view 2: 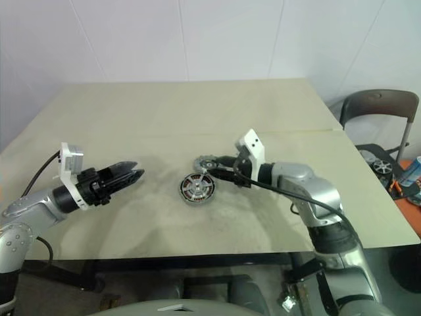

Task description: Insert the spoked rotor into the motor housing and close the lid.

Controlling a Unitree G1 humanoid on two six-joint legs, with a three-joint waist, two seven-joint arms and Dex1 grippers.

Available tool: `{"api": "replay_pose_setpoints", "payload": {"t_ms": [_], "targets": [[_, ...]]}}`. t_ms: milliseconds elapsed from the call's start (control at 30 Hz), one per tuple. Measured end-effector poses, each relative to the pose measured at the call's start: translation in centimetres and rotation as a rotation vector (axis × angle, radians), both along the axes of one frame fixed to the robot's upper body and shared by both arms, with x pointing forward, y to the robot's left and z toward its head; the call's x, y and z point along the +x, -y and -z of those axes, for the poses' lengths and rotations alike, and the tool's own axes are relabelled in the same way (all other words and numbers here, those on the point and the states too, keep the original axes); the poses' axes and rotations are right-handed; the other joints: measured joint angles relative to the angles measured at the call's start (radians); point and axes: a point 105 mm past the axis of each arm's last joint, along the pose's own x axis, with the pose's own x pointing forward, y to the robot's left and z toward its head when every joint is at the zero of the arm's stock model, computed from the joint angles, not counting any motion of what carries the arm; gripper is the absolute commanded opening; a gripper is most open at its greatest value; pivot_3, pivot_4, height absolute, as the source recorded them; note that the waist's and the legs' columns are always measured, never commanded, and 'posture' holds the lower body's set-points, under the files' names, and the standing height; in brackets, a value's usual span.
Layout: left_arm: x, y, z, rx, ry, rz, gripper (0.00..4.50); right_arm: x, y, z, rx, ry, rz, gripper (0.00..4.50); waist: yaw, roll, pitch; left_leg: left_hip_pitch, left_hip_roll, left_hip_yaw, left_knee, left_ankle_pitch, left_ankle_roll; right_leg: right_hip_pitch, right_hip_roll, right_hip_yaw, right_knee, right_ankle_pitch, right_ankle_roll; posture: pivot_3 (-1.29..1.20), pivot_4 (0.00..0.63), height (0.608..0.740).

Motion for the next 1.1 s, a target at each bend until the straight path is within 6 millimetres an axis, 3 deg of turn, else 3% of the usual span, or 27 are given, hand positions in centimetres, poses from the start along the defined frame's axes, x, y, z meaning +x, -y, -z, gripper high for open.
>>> {"api": "replay_pose_setpoints", "payload": {"t_ms": [67,200,233,333,767,967,1100], "targets": [[0.8,-0.5,-0.5,0.000,0.023,-0.023,2.47,0.6,-1.1,-0.2,0.012,0.017,-0.030,1.97,-0.002,0.000,0.000,0.000,0.000,0.000,0.000,0.000,0.000,0.001,0.000,0.000,0.000,-0.001,0.002,0.00,0.000,0.740],[1.2,-0.3,-0.9,-0.023,0.036,-0.024,2.47,0.8,-2.8,-0.5,0.007,0.046,-0.090,0.65,-0.002,0.000,0.000,-0.001,0.000,0.000,-0.002,0.000,0.000,-0.002,0.000,0.000,0.001,0.003,0.003,0.00,0.000,0.740],[1.1,-0.2,-0.7,-0.030,0.023,-0.023,2.47,0.9,-3.1,-0.4,-0.002,0.048,-0.096,0.65,-0.002,0.000,0.000,-0.001,0.000,-0.001,-0.002,0.000,0.000,-0.002,0.000,0.000,0.002,0.003,0.003,0.00,0.000,0.740],[1.2,-0.2,-0.6,-0.060,-0.004,-0.035,2.47,0.6,-3.7,0.0,-0.008,0.049,-0.127,0.03,-0.001,0.000,0.000,-0.002,0.001,-0.003,-0.003,0.000,0.000,-0.004,0.000,-0.001,0.005,0.003,0.003,0.00,0.000,0.740],[0.8,0.3,-0.6,-0.068,-0.028,-0.030,2.47,0.5,-3.9,1.2,-0.043,0.042,-0.120,0.03,-0.002,0.000,0.000,0.001,0.000,-0.003,0.001,0.000,0.000,-0.003,0.001,-0.002,0.013,0.002,0.001,0.00,0.000,0.740],[0.4,1.4,0.7,-0.090,-0.069,0.001,2.47,0.6,-5.9,1.8,0.036,-0.007,-0.115,0.03,-0.004,0.000,0.000,0.002,0.001,-0.003,0.001,0.000,0.000,-0.003,0.001,-0.002,0.014,0.002,0.002,0.00,0.000,0.740],[0.4,1.2,1.2,-0.084,-0.067,-0.010,2.47,0.5,-6.0,5.3,-0.070,-0.051,-0.122,0.03,-0.002,-0.001,-0.001,0.002,0.000,-0.002,0.002,0.000,-0.001,-0.003,0.001,-0.001,0.013,0.001,0.001,0.00,0.000,0.740]]}}
